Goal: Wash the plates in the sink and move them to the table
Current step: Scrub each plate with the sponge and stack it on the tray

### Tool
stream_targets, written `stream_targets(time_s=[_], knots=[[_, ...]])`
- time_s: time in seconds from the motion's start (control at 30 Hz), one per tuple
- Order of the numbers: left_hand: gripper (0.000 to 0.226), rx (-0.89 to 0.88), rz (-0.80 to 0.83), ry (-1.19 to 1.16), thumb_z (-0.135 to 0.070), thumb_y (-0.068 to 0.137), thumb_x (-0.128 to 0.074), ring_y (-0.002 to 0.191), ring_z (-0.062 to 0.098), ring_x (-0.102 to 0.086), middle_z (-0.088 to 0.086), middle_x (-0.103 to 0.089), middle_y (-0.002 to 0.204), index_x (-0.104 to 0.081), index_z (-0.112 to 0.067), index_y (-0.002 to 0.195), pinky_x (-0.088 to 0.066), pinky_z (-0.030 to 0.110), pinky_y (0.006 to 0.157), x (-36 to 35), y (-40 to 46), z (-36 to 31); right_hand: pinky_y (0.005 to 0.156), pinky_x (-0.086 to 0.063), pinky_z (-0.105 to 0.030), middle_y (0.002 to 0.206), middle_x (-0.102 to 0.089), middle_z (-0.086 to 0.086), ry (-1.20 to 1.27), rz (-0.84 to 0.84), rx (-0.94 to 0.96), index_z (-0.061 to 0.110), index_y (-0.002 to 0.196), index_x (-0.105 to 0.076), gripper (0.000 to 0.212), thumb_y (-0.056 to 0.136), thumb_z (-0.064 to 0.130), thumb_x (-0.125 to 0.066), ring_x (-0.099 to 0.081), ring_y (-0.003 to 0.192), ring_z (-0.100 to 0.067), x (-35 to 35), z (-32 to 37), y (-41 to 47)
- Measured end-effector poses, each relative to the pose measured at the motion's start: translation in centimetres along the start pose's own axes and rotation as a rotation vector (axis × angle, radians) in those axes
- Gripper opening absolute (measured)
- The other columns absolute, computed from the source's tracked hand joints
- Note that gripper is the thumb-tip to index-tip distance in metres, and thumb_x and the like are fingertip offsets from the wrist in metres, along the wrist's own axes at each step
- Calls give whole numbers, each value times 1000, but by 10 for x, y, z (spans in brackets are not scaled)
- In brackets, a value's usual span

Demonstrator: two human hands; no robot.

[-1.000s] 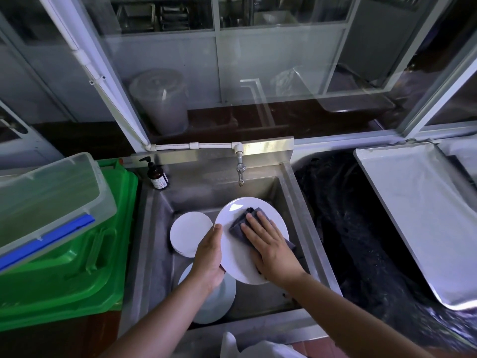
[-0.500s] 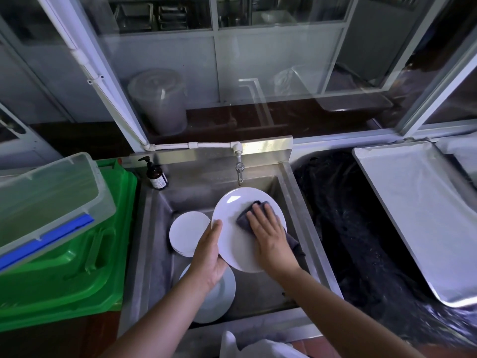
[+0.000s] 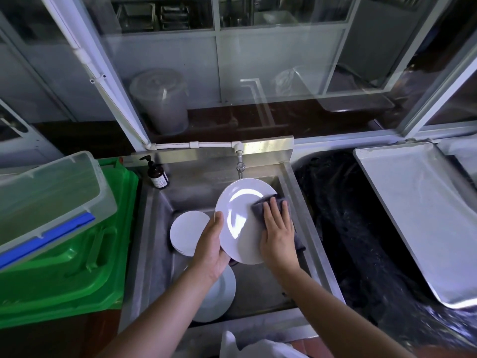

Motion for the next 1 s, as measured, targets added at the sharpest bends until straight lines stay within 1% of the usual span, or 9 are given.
stream_targets(time_s=[0.1,0.2,0.27,0.4,0.53,0.6,0.67,0.8,1.0], knots=[[61,18,11,-31,-49,101,-48,131,34,-58,20,-61,141,-55,-5,142,-47,50,110,-8,-2,0,116,-29,-59,165,-26,-8,16,66,242,8,154,-38,60,95,19,-36,-12,154,-37,-9,28,-26],[69,16,-14,-55,-52,100,-50,135,38,-54,26,-54,145,-50,1,145,-44,50,113,-3,0,-3,119,-25,-52,167,-24,0,2,150,518,17,157,-35,57,100,14,-42,-15,155,-30,-4,31,-39],[68,16,8,-66,-52,101,-48,138,35,-52,23,-54,147,-48,-3,148,-38,53,117,3,1,-3,119,-28,-54,166,-25,1,-15,120,462,19,156,-37,56,100,13,-44,-15,156,-28,-2,10,-29],[66,-24,5,-36,-54,100,-47,135,33,-56,16,-59,145,-47,-11,150,-46,52,111,3,2,-4,112,-34,-64,167,-18,3,-4,28,45,14,156,-37,56,99,14,-38,-5,157,-26,-1,-19,-12],[93,-5,22,-22,-68,83,-68,135,41,-54,22,-57,144,-47,-6,149,-51,55,102,-6,4,-9,118,-30,-56,165,-29,-5,31,104,383,7,153,-41,56,97,8,-41,-16,155,-33,-10,26,-49],[89,7,-8,-27,-65,85,-67,133,42,-55,24,-57,143,-48,-6,148,-45,59,109,0,7,-8,119,-29,-51,164,-30,-3,21,133,491,12,153,-42,55,98,8,-45,-20,154,-31,-5,24,-52],[73,3,8,-57,-57,97,-51,134,38,-55,22,-57,145,-47,-7,149,-42,57,112,6,7,-9,117,-34,-55,164,-30,1,-8,106,421,16,153,-42,54,99,13,-43,-19,155,-29,2,7,-41],[59,-19,45,-118,-50,102,-42,128,29,-62,15,-63,140,-50,-11,146,-56,46,99,-4,0,-14,116,-32,-60,166,-24,2,-28,45,63,13,154,-40,56,98,18,-36,-6,157,-26,7,-13,-25],[84,71,44,-46,-64,92,-58,136,40,-53,25,-54,147,-44,-5,151,-41,59,113,0,9,-7,113,-39,-55,166,-27,-1,-3,130,379,13,154,-40,56,98,16,-42,-16,155,-28,-3,25,-60]])
Point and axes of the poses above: each hand's wrist, its own y-axis towards the middle knuckle, its own x-axis out of the back of the hand, z = x × y, the point moved 3 cm from there along y, towards the middle knuckle
